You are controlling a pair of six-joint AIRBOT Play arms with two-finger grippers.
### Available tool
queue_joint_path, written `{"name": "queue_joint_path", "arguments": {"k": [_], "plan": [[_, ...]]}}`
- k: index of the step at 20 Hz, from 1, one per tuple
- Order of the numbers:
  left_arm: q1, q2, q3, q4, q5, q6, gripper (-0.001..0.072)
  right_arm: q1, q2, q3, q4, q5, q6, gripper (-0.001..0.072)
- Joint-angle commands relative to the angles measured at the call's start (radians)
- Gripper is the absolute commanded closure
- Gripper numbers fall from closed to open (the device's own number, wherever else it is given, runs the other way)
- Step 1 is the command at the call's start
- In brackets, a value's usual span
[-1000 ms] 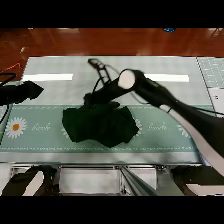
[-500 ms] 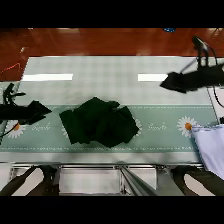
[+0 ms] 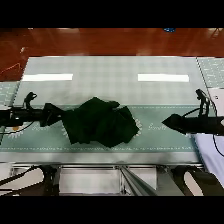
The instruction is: Fold the shirts.
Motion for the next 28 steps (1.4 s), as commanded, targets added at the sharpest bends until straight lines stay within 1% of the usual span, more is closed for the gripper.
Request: {"name": "queue_joint_path", "arguments": {"k": [1,2,3,4,6,8,10,11,13,18,19,20,21,22,23,25,28], "plan": [[-0.120,-0.080,0.005,-0.037,0.011,0.054,0.0208,-0.006,0.022,-0.099,0.040,0.002,0.001,0.0305],[-0.137,-0.093,0.017,-0.038,0.011,0.061,0.0402,-0.006,0.008,-0.115,0.057,-0.004,0.000,0.0305],[-0.145,-0.099,0.032,-0.038,0.007,0.061,0.0660,-0.004,-0.011,-0.126,0.083,-0.007,-0.002,0.0305],[-0.146,-0.098,0.051,-0.038,-0.002,0.066,0.0688,0.018,-0.040,-0.131,0.107,-0.021,-0.010,0.0305],[-0.143,-0.098,0.095,-0.037,-0.035,0.080,0.0687,0.118,-0.114,-0.130,0.147,-0.087,-0.011,0.0305],[-0.143,-0.098,0.129,-0.037,-0.062,0.080,0.0688,0.237,-0.209,-0.130,0.207,-0.194,-0.015,0.0305],[-0.143,-0.098,0.144,-0.037,-0.072,0.079,0.0688,0.325,-0.320,-0.121,0.302,-0.268,-0.062,0.0305],[-0.143,-0.098,0.144,-0.037,-0.074,0.079,0.0688,0.355,-0.369,-0.106,0.337,-0.283,-0.097,0.0305],[-0.143,-0.098,0.143,-0.037,-0.078,0.079,0.0688,0.400,-0.456,-0.051,0.361,-0.287,-0.130,0.0305],[-0.144,-0.098,0.143,-0.037,-0.079,0.079,0.0687,0.465,-0.624,0.094,0.375,-0.312,-0.148,0.0305],[-0.144,-0.098,0.143,-0.037,-0.079,0.079,0.0688,0.480,-0.649,0.125,0.373,-0.314,-0.154,0.0320],[-0.144,-0.098,0.143,-0.037,-0.079,0.079,0.0688,0.489,-0.669,0.159,0.371,-0.311,-0.172,0.0442],[-0.144,-0.098,0.144,-0.038,-0.078,0.079,0.0688,0.495,-0.677,0.191,0.371,-0.305,-0.201,0.0616],[-0.143,-0.098,0.150,-0.039,-0.081,0.077,0.0688,0.495,-0.678,0.229,0.371,-0.285,-0.239,0.0679],[-0.143,-0.093,0.166,-0.039,-0.091,0.076,0.0687,0.485,-0.678,0.275,0.354,-0.245,-0.246,0.0680],[-0.143,-0.062,0.234,-0.040,-0.120,0.066,0.0688,0.446,-0.669,0.415,0.273,-0.132,-0.232,0.0680],[-0.143,0.041,0.423,-0.084,-0.135,0.024,0.0688,0.362,-0.603,0.687,0.103,-0.023,-0.142,0.0680]]}}
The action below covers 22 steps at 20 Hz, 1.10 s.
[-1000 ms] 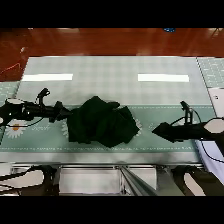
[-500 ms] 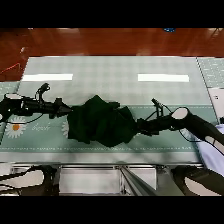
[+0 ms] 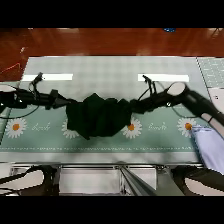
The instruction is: Fold the shirts.
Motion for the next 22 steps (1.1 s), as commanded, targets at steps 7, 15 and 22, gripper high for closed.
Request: {"name": "queue_joint_path", "arguments": {"k": [7,15,22], "plan": [[0.029,0.339,0.732,-0.075,0.166,-0.128,0.0688,-0.219,0.224,0.895,-0.367,0.347,0.116,0.0680],[0.324,0.692,0.886,0.013,0.333,-0.150,0.0688,-0.229,0.591,0.964,-0.637,0.483,0.192,0.0680],[0.150,0.780,0.850,0.341,0.162,-0.240,0.0688,-0.229,0.756,0.642,-0.608,0.761,0.290,0.0679]]}}
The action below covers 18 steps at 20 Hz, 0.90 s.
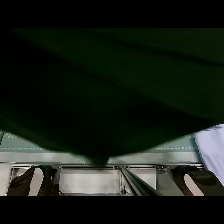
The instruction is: Fold the shirts.
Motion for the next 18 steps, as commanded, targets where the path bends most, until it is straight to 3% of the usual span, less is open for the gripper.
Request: {"name": "queue_joint_path", "arguments": {"k": [1,5,9,14,18], "plan": [[-0.124,0.026,-0.054,0.220,-0.073,-0.070,0.0688,0.000,0.101,-0.272,0.035,0.101,0.071,0.0680],[-0.231,-0.006,-0.345,0.197,-0.097,-0.097,0.0688,0.000,0.150,-0.710,0.173,-0.071,0.091,0.0680],[-0.308,-0.196,-0.639,0.191,0.044,-0.086,0.0688,0.000,0.050,-1.000,0.185,-0.325,0.075,0.0680],[-0.393,-0.626,-0.615,0.171,0.296,-0.067,0.0688,-0.023,-0.304,-1.035,0.190,-0.674,0.050,0.0679],[-0.426,-0.933,-0.413,0.110,0.309,-0.068,0.0688,-0.138,-0.658,-0.876,0.325,-0.816,-0.015,0.0679]]}}
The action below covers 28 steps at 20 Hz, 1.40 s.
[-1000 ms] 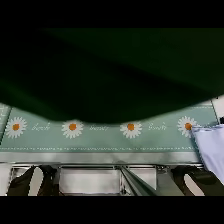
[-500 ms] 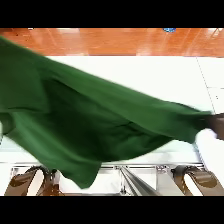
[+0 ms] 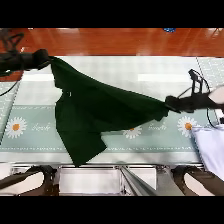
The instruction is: Fold the shirts.
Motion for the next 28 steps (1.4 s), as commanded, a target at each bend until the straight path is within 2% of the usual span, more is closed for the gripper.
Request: {"name": "queue_joint_path", "arguments": {"k": [1,2,3,4,5,7,9,11,13,16,18,21,25,28], "plan": [[-0.030,-0.262,0.151,-0.071,0.037,0.001,0.0687,-0.087,-0.302,0.136,0.146,-0.143,-0.073,0.0677],[-0.032,-0.305,0.189,-0.100,0.027,-0.002,0.0676,-0.106,-0.371,0.197,0.203,-0.144,-0.093,0.0582],[-0.031,-0.341,0.225,-0.122,0.008,-0.002,0.0502,-0.120,-0.427,0.258,0.248,-0.140,-0.102,0.0339],[-0.031,-0.364,0.252,-0.126,-0.018,-0.018,0.0270,-0.131,-0.467,0.320,0.279,-0.120,-0.118,0.0299],[-0.018,-0.375,0.279,-0.122,-0.063,-0.020,0.0200,-0.150,-0.492,0.380,0.291,-0.094,-0.119,0.0299],[0.046,-0.376,0.331,-0.098,-0.191,-0.021,0.0200,-0.216,-0.497,0.494,0.301,-0.025,-0.119,0.0299],[0.158,-0.371,0.381,-0.068,-0.378,-0.059,0.0200,-0.326,-0.478,0.597,0.299,0.096,-0.124,0.0300],[0.279,-0.345,0.376,-0.068,-0.555,-0.062,0.0200,-0.442,-0.426,0.626,0.288,0.179,-0.141,0.0305],[0.369,-0.292,0.303,-0.056,-0.660,-0.056,0.0200,-0.532,-0.356,0.602,0.172,0.246,-0.155,0.0305],[0.438,-0.130,0.007,0.054,-0.647,-0.045,0.0200,-0.577,-0.229,0.392,0.029,0.225,-0.156,0.0305],[0.466,-0.008,-0.252,0.106,-0.610,0.016,0.0200,-0.570,-0.146,0.160,0.061,0.147,-0.194,0.0305],[0.526,0.119,-0.545,0.111,-0.551,0.029,0.0200,-0.558,-0.072,-0.111,0.189,0.070,-0.290,0.0305],[0.535,0.151,-0.726,0.010,-0.519,0.026,0.0200,-0.558,-0.059,-0.175,0.257,0.119,-0.370,0.0305],[0.449,0.133,-0.785,-0.014,-0.450,0.026,0.0200,-0.558,-0.059,-0.175,0.277,0.125,-0.378,0.0305]]}}
